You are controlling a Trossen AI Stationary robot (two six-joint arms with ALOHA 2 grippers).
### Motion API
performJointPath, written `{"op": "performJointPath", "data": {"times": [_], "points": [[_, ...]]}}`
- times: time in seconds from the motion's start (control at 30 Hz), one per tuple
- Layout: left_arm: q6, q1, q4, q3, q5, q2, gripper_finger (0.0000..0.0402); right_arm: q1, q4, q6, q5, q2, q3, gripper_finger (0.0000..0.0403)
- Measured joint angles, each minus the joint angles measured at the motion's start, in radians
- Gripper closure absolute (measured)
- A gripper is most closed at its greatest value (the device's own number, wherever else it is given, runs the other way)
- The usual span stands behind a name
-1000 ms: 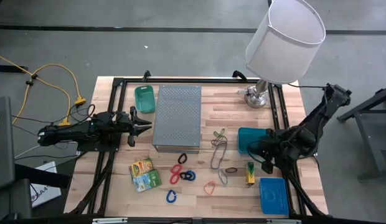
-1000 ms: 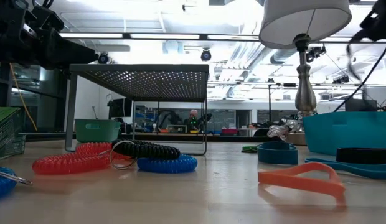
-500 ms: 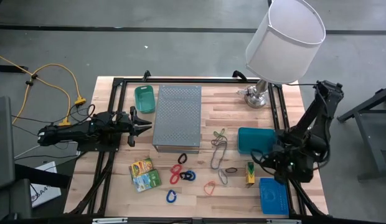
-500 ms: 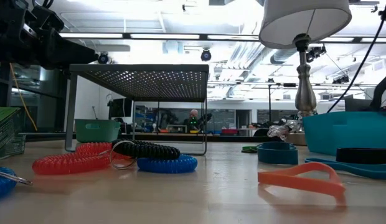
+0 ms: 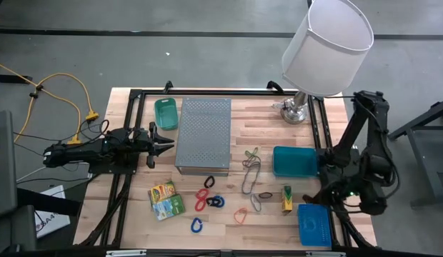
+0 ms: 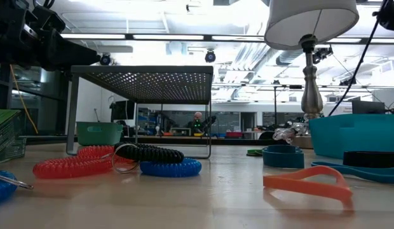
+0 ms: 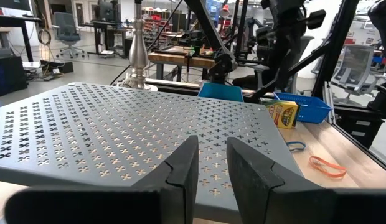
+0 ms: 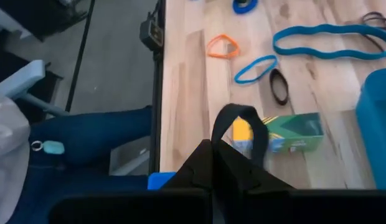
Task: Pick & Place Office Desk Supplies
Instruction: Put the top black rubberband into the blue basket
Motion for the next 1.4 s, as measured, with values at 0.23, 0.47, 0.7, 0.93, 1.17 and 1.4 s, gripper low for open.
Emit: {"op": "performJointPath", "data": {"times": [0.23, 0.47, 0.7, 0.93, 1.17, 1.4], "points": [[0.0, 0.0, 0.0, 0.0, 0.0, 0.0, 0.0323, 0.049, 0.0, 0.021, -0.012, 0.025, 0.0, 0.0401], [0.0, 0.0, 0.0, 0.0, 0.0, 0.0, 0.0323, 0.086, 0.023, 0.113, -0.049, 0.077, 0.0, 0.0401], [0.0, 0.0, 0.0, 0.0, 0.0, 0.0, 0.0323, 0.09, 0.131, 0.139, -0.08, 0.138, 0.0, 0.0401], [0.0, 0.0, 0.0, 0.0, 0.0, 0.0, 0.0323, 0.09, 0.193, 0.165, -0.092, 0.225, 0.0, 0.0401], [0.0, 0.0, 0.0, 0.0, 0.0, 0.0, 0.0323, 0.09, 0.205, 0.247, -0.125, 0.305, 0.0, 0.0401], [0.0, 0.0, 0.0, 0.0, 0.0, 0.0, 0.0323, 0.09, 0.213, 0.27, -0.125, 0.327, 0.0, 0.0401]]}}
